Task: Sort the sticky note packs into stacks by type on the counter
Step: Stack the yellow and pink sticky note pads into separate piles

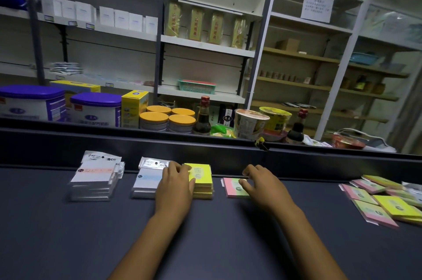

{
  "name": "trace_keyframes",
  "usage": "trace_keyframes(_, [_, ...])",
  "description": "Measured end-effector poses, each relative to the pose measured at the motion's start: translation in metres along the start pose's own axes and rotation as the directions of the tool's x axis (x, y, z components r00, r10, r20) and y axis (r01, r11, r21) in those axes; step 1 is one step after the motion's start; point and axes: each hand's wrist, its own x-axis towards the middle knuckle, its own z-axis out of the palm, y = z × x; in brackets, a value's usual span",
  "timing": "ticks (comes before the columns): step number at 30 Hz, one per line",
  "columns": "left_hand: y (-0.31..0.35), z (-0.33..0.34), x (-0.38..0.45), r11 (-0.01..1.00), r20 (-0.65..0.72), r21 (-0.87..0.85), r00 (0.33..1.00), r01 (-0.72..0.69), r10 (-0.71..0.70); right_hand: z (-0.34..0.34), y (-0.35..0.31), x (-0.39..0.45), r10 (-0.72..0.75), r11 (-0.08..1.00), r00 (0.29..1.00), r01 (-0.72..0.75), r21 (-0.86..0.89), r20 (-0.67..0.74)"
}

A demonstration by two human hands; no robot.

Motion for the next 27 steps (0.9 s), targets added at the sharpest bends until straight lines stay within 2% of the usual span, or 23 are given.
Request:
trace_keyframes(4, [0.017, -0.004, -0.002, 0.992, -0.028, -0.016, 0.992, -0.123, 0.122, -0.016, 0.018, -0.022, 0.034, 0.999, 0.999, -0.033, -0.010, 0.008])
trace_keyframes(10, [0.082, -0.008, -0.016, 0.960, 0.216, 0.020, 0.938, -0.280, 0.269, -0.051, 0.061, -0.065, 0.080, 0.997, 0.997, -0.080, -0.021, 0.018])
trace_keyframes(15, [0.144, -0.009, -0.042, 0.937, 0.304, 0.046, 0.898, -0.346, 0.317, -0.083, 0.109, -0.114, 0.126, 0.991, 0.990, -0.123, -0.059, 0.063])
trace_keyframes(27, [0.312, 0.006, -0.142, 0.905, 0.298, -0.084, 0.857, -0.416, 0.421, -0.164, 0.244, -0.258, 0.238, 0.969, 0.971, -0.236, -0.073, 0.033])
